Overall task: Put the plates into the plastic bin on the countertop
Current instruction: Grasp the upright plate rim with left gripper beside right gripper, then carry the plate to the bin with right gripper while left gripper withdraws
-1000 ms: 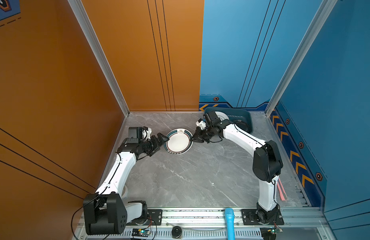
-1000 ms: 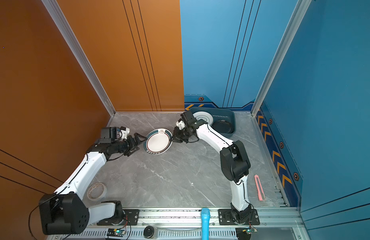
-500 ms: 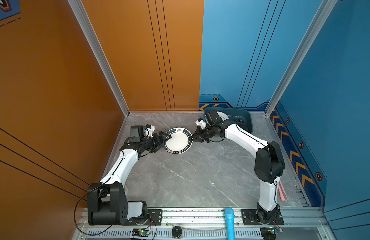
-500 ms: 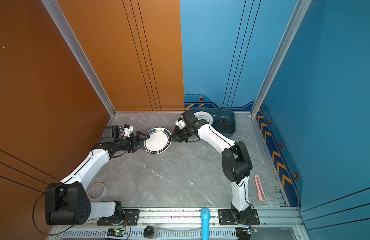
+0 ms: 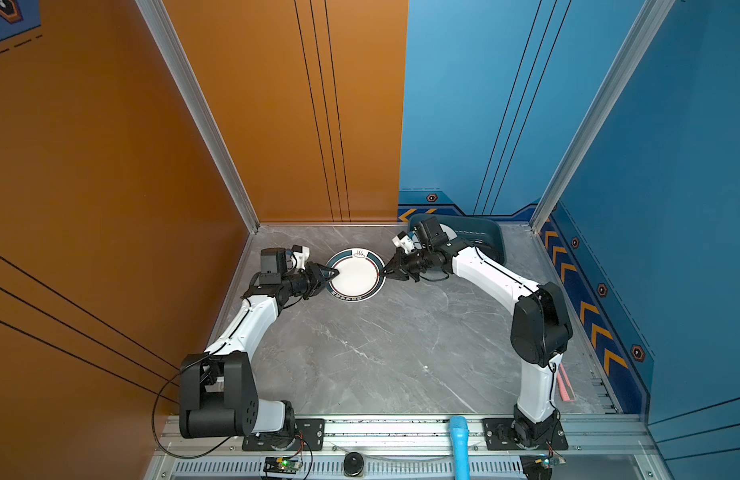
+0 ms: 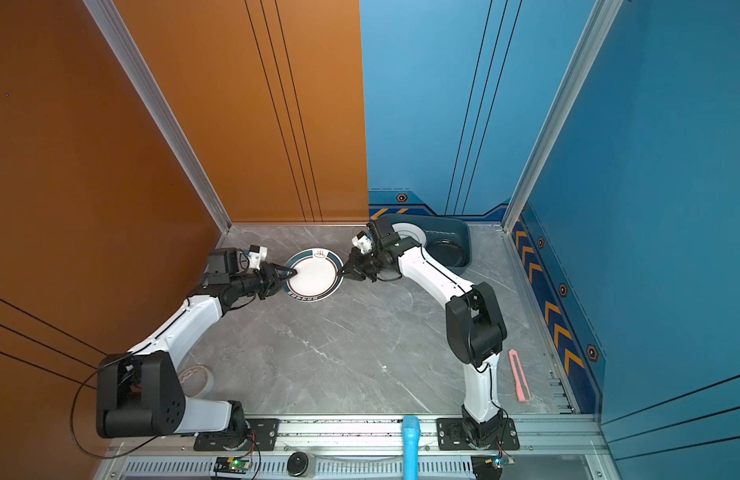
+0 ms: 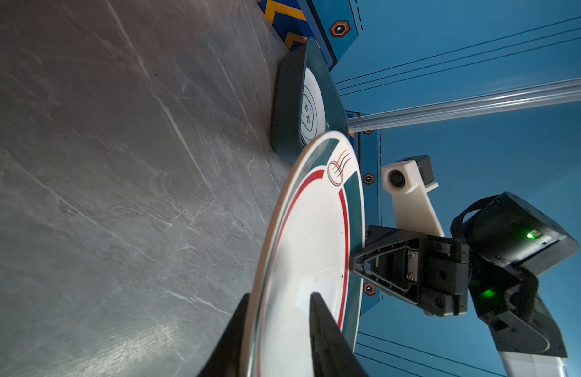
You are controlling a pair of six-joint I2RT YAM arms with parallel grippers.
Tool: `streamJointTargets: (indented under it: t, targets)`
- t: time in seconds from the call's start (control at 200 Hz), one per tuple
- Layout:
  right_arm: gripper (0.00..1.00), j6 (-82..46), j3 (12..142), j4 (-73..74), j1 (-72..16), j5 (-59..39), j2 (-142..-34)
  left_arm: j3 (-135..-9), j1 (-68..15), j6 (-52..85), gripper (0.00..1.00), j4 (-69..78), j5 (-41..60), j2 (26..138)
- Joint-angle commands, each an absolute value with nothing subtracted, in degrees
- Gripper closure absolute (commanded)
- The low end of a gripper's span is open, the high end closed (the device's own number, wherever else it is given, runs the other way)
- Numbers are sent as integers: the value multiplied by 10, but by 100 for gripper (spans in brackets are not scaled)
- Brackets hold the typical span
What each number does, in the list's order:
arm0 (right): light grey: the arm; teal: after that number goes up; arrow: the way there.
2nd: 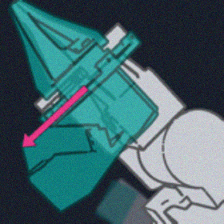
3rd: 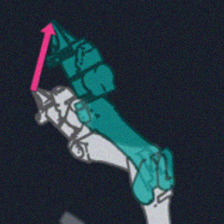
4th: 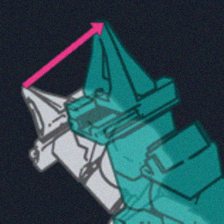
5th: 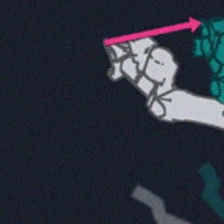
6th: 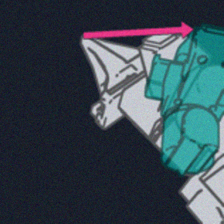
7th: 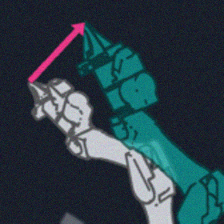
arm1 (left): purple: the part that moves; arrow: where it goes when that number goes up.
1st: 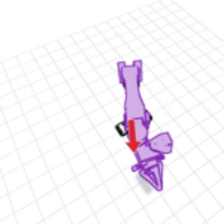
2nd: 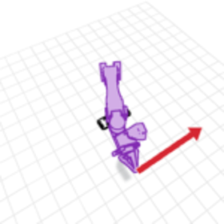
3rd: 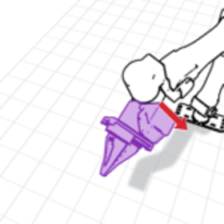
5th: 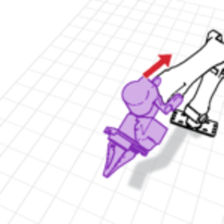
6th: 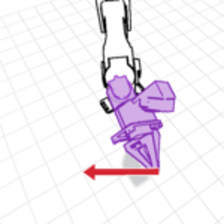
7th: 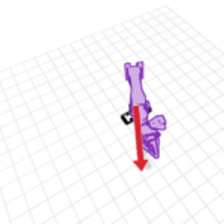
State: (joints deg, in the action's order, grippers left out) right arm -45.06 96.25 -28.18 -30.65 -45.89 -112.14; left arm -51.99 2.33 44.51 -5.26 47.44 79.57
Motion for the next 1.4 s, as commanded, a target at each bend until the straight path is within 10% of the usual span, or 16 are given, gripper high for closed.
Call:
streamJointTargets:
  t: [0.0, 0.185, 0.526, 0.781, 0.936, 1.306, 1.392]
  targets:
    - [100, -456, 955, -270, -310, -478, -1097, -513, 22, 448, 74, -15, 517, 794]
    - [99, -458, 943, -257, -308, -485, -1088, -505, 18, 456, 93, -8, 519, 787]
    - [70, -509, 882, -135, -304, -521, -1066, -512, -24, 482, 97, 22, 515, 797]
    - [91, -517, 863, -112, -301, -523, -1058, -522, -51, 494, 92, 35, 499, 812]
    - [99, -522, 857, -108, -292, -518, -1048, -522, -59, 493, 75, 31, 494, 816]
    - [100, -494, 871, -188, -225, -464, -1022, -538, -66, 456, 1, -21, 465, 806]
    - [100, -481, 882, -218, -195, -449, -1018, -544, -66, 448, 2, -38, 457, 805]
